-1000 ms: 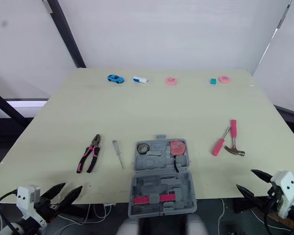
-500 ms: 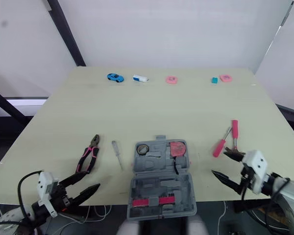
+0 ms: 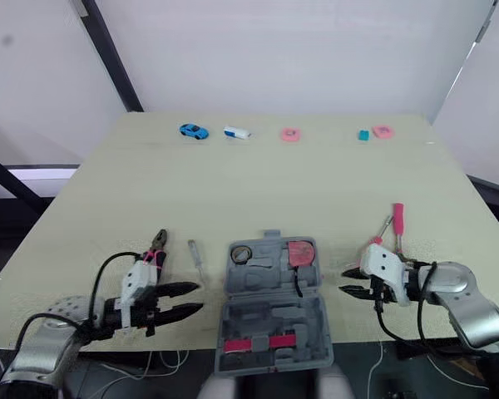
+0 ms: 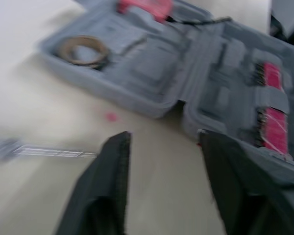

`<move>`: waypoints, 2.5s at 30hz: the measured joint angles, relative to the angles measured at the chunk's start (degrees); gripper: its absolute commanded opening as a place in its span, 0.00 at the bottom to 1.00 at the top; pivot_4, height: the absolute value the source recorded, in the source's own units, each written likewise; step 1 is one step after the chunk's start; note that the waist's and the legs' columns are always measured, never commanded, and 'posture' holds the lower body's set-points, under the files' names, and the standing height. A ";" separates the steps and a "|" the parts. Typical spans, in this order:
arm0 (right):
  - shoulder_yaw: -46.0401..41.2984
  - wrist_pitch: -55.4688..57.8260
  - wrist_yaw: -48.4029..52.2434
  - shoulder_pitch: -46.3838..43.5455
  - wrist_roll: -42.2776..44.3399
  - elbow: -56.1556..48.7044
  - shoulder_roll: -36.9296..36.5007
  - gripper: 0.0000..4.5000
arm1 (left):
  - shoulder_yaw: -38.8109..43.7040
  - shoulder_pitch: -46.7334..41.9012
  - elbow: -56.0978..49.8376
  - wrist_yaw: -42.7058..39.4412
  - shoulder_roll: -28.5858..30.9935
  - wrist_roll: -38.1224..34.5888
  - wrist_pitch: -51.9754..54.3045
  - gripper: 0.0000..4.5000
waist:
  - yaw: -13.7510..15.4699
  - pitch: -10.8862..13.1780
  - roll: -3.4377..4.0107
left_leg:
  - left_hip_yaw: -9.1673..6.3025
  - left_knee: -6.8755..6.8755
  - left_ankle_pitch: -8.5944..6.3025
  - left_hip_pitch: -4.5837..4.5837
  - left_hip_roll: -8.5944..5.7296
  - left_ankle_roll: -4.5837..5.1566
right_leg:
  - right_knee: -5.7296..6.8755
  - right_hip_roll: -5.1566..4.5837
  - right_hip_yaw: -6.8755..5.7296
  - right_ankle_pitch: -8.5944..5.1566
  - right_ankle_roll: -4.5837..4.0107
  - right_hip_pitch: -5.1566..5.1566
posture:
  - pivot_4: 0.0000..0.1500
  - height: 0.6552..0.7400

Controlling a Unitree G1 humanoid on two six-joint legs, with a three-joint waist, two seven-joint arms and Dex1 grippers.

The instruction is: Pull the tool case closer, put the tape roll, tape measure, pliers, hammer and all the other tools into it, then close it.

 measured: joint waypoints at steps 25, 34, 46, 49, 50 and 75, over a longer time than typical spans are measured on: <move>-17.25 6.25 0.48 4.79 20.35 -4.27 6.76 0.60 | 24.58 12.63 -2.06 5.91 -2.32 -18.17 7.41 0.27 | -0.10 0.01 -0.02 | -0.03 0.04 0.00 0.05 0.04 0.00 | 0.08 -0.02 -0.01 0.11 0.20 0.06 | 1.00 1.00; -19.94 8.27 1.77 6.07 30.06 -13.14 7.02 1.00 | 32.92 17.66 -9.70 18.65 -3.43 -22.60 16.82 0.98 | 0.21 0.00 -0.05 | -0.06 0.12 0.02 0.12 0.04 -0.02 | 0.11 -0.03 -0.03 0.00 0.02 0.13 | 1.00 1.00; -16.62 9.67 2.01 0.40 30.95 -17.06 5.69 1.00 | 26.49 -3.46 -19.96 53.51 -0.72 -22.00 53.31 0.98 | 0.21 0.07 -0.19 | -0.30 0.11 0.02 0.08 -0.05 -0.02 | 0.11 0.00 -0.08 0.14 0.22 0.22 | 1.00 1.00; -16.67 9.75 1.78 -0.48 31.03 -17.20 5.59 1.00 | 24.53 -8.26 -19.29 58.03 -1.40 -21.20 59.18 0.98 | -0.12 0.08 -0.22 | -0.39 0.11 0.01 0.10 -0.05 -0.02 | 0.10 0.01 -0.04 0.15 0.23 0.22 | 1.00 1.00; -16.70 9.83 1.42 -0.81 31.14 -17.20 5.57 1.00 | 23.06 -10.23 -18.75 59.86 -1.84 -20.07 61.47 0.98 | -0.19 0.08 -0.21 | -0.40 0.10 0.01 0.10 -0.05 -0.02 | 0.11 0.03 -0.04 0.15 0.22 0.21 | 1.00 1.00; -16.47 9.26 0.44 -0.43 29.44 -17.83 5.12 1.00 | 14.49 -21.94 -2.91 66.39 -10.38 -3.71 64.09 0.80 | 0.34 0.07 -0.20 | -0.38 0.12 0.02 0.14 -0.08 -0.03 | 0.14 0.02 -0.15 0.15 0.21 0.31 | 1.00 1.00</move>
